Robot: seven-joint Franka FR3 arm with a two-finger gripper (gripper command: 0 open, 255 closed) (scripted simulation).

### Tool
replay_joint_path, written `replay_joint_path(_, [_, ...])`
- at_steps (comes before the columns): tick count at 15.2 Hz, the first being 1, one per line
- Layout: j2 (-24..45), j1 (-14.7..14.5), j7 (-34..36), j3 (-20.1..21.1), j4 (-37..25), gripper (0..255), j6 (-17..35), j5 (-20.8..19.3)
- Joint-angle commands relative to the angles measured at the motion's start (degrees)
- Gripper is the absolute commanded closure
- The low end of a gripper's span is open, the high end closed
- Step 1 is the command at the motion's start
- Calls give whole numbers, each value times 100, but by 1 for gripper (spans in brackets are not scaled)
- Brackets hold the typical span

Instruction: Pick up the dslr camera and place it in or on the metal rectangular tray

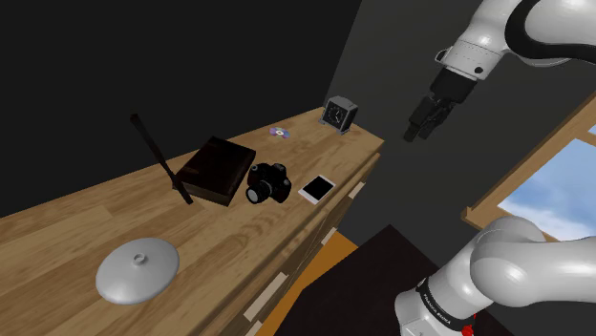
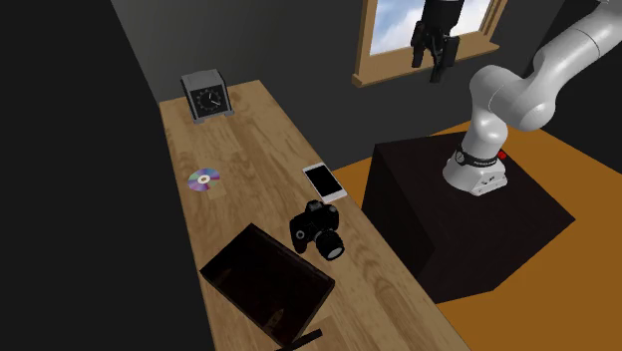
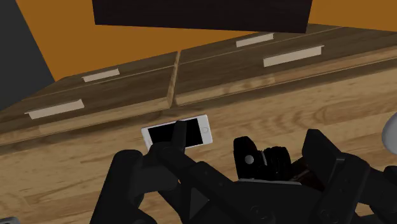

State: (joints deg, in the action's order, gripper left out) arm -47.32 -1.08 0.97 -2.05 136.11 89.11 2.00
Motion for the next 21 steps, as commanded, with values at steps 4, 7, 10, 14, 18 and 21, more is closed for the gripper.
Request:
replay_joint_path(4, [210, 69, 727, 336, 261, 0, 466, 312])
replay_joint_path(7, [518, 133, 1430, 672, 437, 0, 963, 610])
replay_joint_path(10, [922, 196, 2115, 1001, 527, 0, 1485, 877])
replay_joint_path(14, [1594, 290, 3009, 1414, 512, 0, 2199, 1159])
replay_joint_path(18, [2390, 408, 3895, 1788, 352, 0, 2904, 1321])
replay_joint_path(21, [3046, 509, 4570, 2032, 144, 0, 3409, 1342])
